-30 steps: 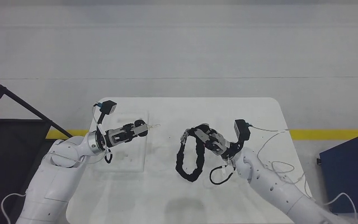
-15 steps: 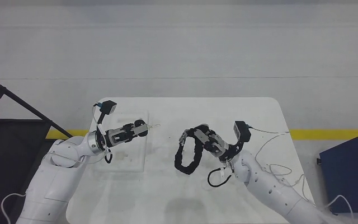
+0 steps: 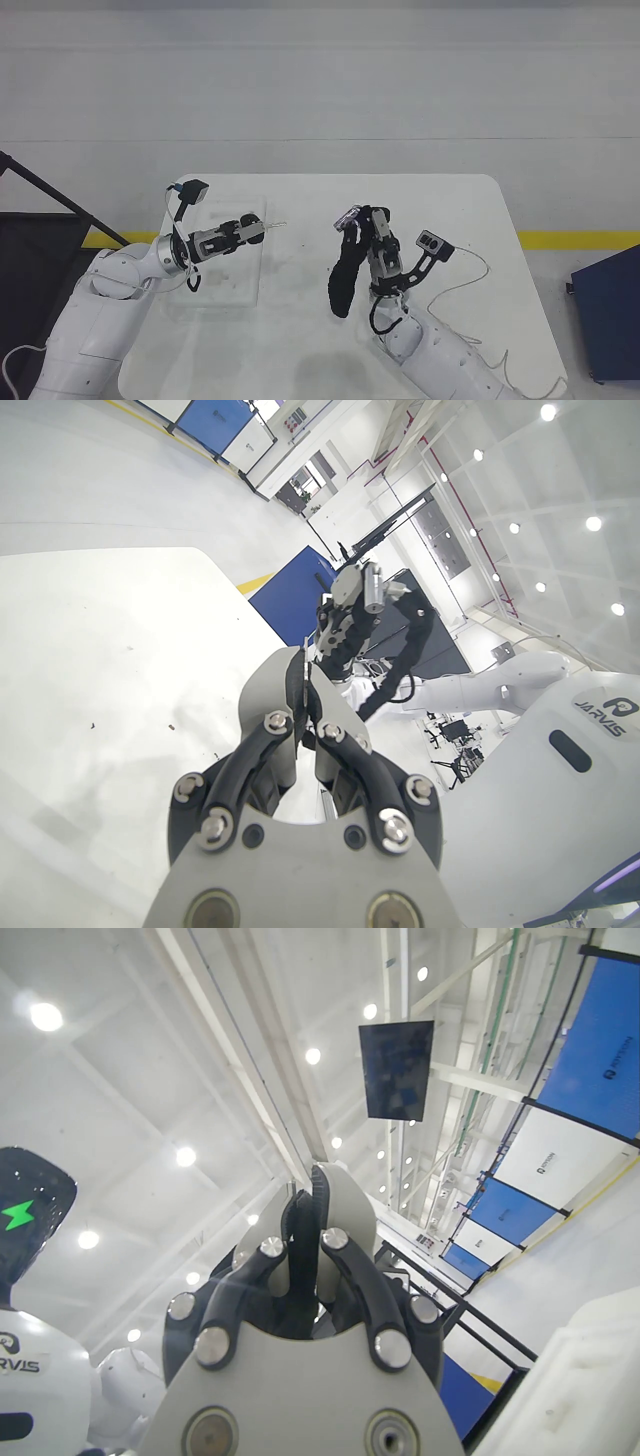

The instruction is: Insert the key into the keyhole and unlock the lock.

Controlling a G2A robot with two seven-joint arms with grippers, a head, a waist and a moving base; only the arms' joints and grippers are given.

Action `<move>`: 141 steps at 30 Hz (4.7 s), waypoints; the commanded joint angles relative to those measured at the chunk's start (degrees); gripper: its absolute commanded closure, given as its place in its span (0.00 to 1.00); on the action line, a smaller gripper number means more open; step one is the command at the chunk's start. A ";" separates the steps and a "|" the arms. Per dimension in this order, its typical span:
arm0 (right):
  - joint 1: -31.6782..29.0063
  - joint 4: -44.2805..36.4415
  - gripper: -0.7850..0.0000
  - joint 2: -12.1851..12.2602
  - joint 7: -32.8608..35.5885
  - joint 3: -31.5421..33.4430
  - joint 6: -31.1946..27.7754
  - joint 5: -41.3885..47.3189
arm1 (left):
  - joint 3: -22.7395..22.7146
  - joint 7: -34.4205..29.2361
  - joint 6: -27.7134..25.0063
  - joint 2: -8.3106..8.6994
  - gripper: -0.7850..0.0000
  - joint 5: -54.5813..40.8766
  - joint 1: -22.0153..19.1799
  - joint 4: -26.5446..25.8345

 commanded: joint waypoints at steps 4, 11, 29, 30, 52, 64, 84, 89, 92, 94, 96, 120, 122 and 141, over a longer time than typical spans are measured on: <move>-1.20 5.43 1.00 -2.89 0.01 0.80 0.00 0.94 | 0.00 0.00 0.00 0.00 1.00 0.00 0.00 0.00; -1.04 8.30 1.00 -4.01 0.00 2.15 0.00 -6.04 | 0.00 0.00 0.00 0.00 1.00 0.00 0.00 0.00; -1.04 8.30 1.00 -4.01 0.00 2.15 0.00 -6.04 | 0.00 0.00 0.00 0.00 1.00 0.00 0.00 0.00; -1.04 8.30 1.00 -4.01 0.00 2.15 0.00 -6.04 | 0.00 0.00 0.00 0.00 1.00 0.00 0.00 0.00; -2.87 11.31 1.00 -0.86 2.96 9.57 33.28 -70.30 | 0.00 0.00 0.00 0.00 1.00 0.00 0.00 0.00; -2.28 7.06 1.00 1.39 24.71 12.39 30.89 -82.68 | 0.00 0.00 0.00 0.00 1.00 0.00 0.00 0.00; -11.48 -12.17 0.00 6.30 43.95 25.39 24.57 -89.09 | 0.00 0.00 0.00 0.00 1.00 0.00 0.00 0.00; -12.52 -16.67 0.00 6.94 50.85 27.06 20.04 -88.38 | 0.00 0.00 0.00 0.00 1.00 0.00 0.00 0.00; -11.05 -19.29 0.00 7.24 60.06 27.78 14.52 -87.53 | 0.00 0.00 0.00 0.00 1.00 0.00 0.00 0.00; -9.42 -21.49 0.00 7.18 67.13 28.01 11.09 -84.30 | 0.00 0.00 0.00 0.00 1.00 0.00 0.00 0.00; -7.30 -23.51 0.00 6.92 75.18 27.59 9.84 -81.36 | 0.00 0.00 0.00 0.00 1.00 0.00 0.00 0.00; -2.09 -27.05 0.00 6.46 88.36 25.16 5.07 -73.78 | 0.00 0.00 0.00 0.00 1.00 0.00 0.00 0.00; 0.51 -27.51 0.00 6.32 94.65 24.05 3.39 -71.98 | 0.00 0.00 0.00 0.00 1.00 0.00 0.00 0.00; 47.23 -4.71 0.00 1.64 119.30 -26.50 26.67 -24.48 | 0.00 0.00 0.00 0.00 1.00 0.00 0.00 0.00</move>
